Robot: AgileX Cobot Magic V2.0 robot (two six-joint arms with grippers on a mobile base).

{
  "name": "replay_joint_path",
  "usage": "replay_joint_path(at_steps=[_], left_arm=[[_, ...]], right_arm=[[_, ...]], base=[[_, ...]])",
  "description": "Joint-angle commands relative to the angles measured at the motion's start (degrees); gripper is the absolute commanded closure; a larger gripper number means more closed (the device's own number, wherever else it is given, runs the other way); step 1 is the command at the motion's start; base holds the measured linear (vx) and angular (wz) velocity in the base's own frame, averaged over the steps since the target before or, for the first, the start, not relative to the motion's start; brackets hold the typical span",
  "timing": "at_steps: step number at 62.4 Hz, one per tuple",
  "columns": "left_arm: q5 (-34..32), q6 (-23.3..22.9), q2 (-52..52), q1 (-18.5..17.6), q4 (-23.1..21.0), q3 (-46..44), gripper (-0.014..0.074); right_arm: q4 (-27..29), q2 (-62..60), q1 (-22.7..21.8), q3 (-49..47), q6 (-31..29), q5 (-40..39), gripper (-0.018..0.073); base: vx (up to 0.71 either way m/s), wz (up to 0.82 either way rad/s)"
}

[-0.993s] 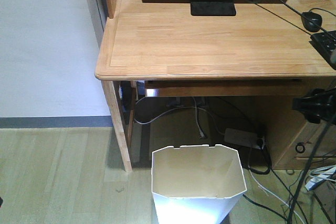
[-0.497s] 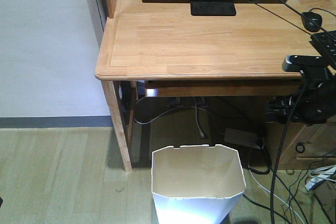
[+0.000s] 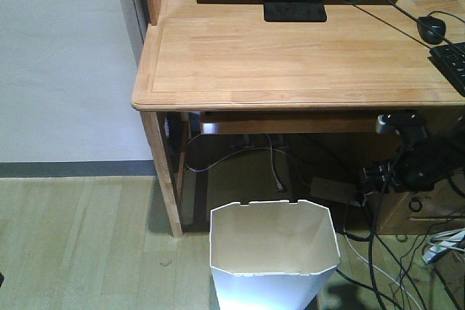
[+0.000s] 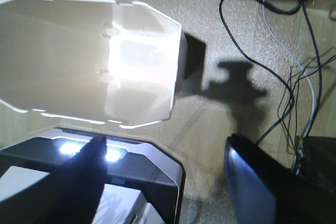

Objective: Move trash bin to bedside with robot
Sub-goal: 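Lower the right gripper toward the rim of the white trash bin, then close the right gripper on the bin rim and lift it slightly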

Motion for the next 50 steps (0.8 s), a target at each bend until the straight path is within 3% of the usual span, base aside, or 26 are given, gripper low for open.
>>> replay_joint_path(at_steps=[1, 40, 50], left_arm=[[-3.96, -0.25, -0.82, -0.34, -0.18, 1.07, 0.0602], [-3.96, -0.25, -0.82, -0.34, -0.18, 1.07, 0.0602], [-3.96, -0.25, -0.82, -0.34, -0.18, 1.07, 0.0602]], right_arm=[[1.25, 3.31, 0.04, -2.95, -1.81, -2.71, 0.0069], [3.76, 32.07, 0.04, -19.87, -4.58, -5.22, 0.0003], [3.62, 36.9, 1.99, -24.03, -4.63, -5.19, -0.0006]], base=[[0.0, 0.0], [0.0, 0.0], [0.0, 0.0]])
